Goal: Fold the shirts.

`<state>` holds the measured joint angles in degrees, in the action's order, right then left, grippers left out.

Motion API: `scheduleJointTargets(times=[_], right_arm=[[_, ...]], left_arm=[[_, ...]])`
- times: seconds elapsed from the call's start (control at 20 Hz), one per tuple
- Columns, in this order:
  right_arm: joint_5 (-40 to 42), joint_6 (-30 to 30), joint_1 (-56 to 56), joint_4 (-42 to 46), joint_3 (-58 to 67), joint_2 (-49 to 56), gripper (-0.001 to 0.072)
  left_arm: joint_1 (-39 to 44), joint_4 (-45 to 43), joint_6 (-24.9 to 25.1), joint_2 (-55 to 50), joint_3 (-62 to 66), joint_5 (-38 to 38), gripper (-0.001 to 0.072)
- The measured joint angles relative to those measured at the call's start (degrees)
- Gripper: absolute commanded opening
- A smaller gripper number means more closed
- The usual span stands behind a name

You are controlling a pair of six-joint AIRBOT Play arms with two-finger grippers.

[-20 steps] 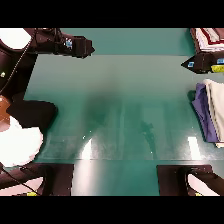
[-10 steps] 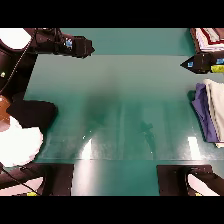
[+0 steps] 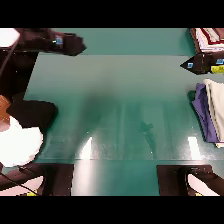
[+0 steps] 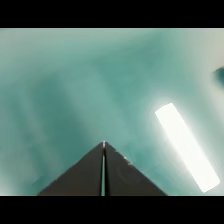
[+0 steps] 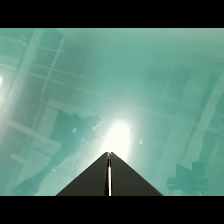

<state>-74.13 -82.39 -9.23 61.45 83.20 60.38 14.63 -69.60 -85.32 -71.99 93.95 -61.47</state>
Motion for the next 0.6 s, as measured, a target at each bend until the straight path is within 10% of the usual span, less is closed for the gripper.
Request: scheduleJointTargets(times=[0.2,0.25,0.3,0.6], right_arm=[[0.02,0.00,0.00,0.00,0.00,0.00,0.0019],[0.09,0.00,0.00,0.00,0.00,0.00,0.0019],[0.24,0.00,0.00,0.00,0.00,0.00,0.0018],[0.59,0.00,0.00,0.00,0.00,0.00,0.0018]], left_arm=[[-7.10,-13.84,0.07,4.09,-4.24,-14.01,0.0097],[-9.09,-16.44,0.11,4.70,-6.40,-17.03,0.0442],[-10.88,-18.43,0.11,5.05,-8.87,-19.02,0.0632],[-19.30,-23.69,-1.31,6.01,-29.31,-16.65,0.0628]])
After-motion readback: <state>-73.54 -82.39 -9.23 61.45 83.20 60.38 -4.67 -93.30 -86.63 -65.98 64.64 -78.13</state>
